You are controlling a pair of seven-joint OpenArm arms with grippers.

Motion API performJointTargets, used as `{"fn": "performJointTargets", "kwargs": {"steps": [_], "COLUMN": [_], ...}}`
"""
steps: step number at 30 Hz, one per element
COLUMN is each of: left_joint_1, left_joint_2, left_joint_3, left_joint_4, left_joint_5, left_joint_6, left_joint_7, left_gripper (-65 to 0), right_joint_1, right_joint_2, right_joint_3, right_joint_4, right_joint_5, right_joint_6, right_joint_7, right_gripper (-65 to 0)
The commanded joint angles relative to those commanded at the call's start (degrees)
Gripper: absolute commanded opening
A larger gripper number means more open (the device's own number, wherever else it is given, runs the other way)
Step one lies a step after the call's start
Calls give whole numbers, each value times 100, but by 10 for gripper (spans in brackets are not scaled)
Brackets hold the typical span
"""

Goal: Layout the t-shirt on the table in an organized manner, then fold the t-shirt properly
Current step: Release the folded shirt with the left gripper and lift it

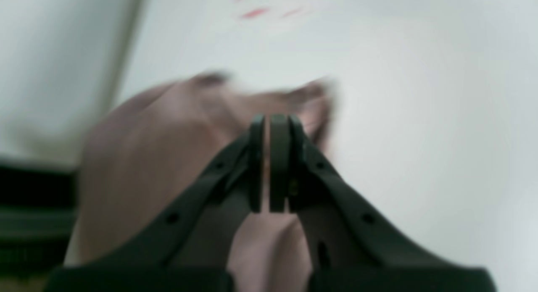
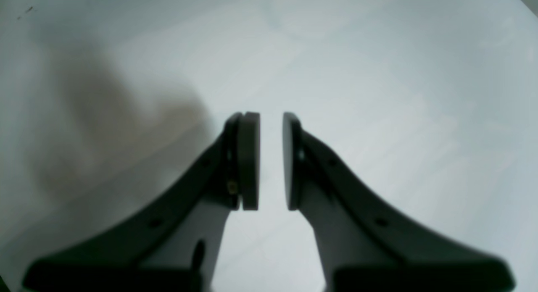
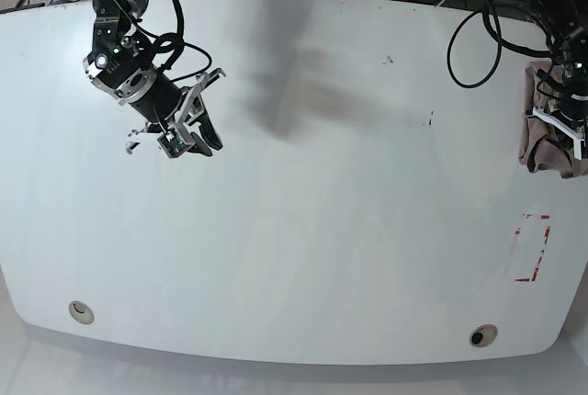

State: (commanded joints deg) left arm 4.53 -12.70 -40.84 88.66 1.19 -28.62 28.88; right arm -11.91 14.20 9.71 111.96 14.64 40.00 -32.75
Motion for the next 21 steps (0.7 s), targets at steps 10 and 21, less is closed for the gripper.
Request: {"fn": "performJointTargets", "kwargs": {"steps": [10, 21], "left_joint_1": [-580, -1213], "left_joint_2": [-193, -264], "left_joint_3": [457, 923], "left_joint_4": [-1240, -1776], "left_joint_5": [0, -44], "left_joint_6": [9, -35], "left_joint_7": [-220, -536], "left_gripper": [-647, -647], "right_joint_1": [0, -9], "right_joint_2": [-176, -246], "right_joint_3": [0, -18], "right_joint_4": [0, 97], "right_joint_5": [0, 0], "right_joint_6": [0, 0], "right_joint_7": [0, -9], "right_gripper": [-563, -563]}}
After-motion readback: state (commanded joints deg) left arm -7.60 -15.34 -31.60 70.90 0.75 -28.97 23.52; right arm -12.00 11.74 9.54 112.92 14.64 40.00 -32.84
